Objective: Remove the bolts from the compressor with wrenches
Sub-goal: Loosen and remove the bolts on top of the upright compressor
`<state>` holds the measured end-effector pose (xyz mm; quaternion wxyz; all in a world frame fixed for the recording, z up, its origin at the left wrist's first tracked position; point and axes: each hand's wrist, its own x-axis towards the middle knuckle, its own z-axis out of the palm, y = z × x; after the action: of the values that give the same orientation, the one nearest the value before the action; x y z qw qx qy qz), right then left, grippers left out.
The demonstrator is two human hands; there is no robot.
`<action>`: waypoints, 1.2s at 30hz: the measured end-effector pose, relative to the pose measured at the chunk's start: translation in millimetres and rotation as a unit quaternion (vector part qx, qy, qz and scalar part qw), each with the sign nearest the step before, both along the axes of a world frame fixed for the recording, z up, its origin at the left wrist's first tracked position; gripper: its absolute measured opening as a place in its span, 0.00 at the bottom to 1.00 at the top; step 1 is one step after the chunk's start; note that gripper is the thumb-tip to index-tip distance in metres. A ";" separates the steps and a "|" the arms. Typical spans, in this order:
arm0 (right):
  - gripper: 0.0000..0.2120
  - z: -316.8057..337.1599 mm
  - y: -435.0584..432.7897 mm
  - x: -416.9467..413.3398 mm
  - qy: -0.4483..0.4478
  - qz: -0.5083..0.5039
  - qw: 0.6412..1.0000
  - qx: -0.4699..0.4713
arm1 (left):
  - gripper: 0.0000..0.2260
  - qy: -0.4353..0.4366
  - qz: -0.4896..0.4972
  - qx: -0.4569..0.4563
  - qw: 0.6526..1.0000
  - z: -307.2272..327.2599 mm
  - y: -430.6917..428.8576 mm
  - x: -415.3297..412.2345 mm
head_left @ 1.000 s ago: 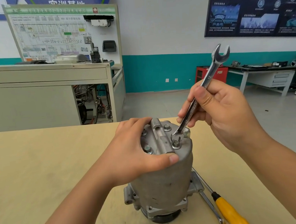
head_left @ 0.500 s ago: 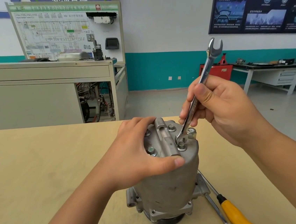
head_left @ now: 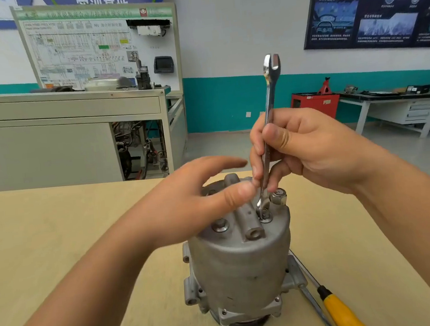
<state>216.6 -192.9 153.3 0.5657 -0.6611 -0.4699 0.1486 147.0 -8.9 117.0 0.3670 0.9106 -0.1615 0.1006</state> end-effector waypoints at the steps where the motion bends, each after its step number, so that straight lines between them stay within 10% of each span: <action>1: 0.12 1.8 -0.4 -0.7 0.000 -0.001 1.000 -0.011 | 0.25 -0.003 -0.007 0.007 1.000 5.5 -2.5 3.3; 16: 0.06 20.1 1.5 -24.4 -0.267 -0.194 0.933 -0.146 | 0.12 0.033 -0.112 -0.140 0.983 10.6 -13.3 25.5; 36: 0.07 4.3 -2.7 -37.9 -0.169 -0.096 0.981 -0.009 | 0.10 0.108 -0.274 -0.146 0.944 29.0 -9.3 24.2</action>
<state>178.6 -195.5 157.6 0.4834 -0.7239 -0.4919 -0.0162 171.2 -18.2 146.0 0.5244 0.7729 -0.3481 -0.0804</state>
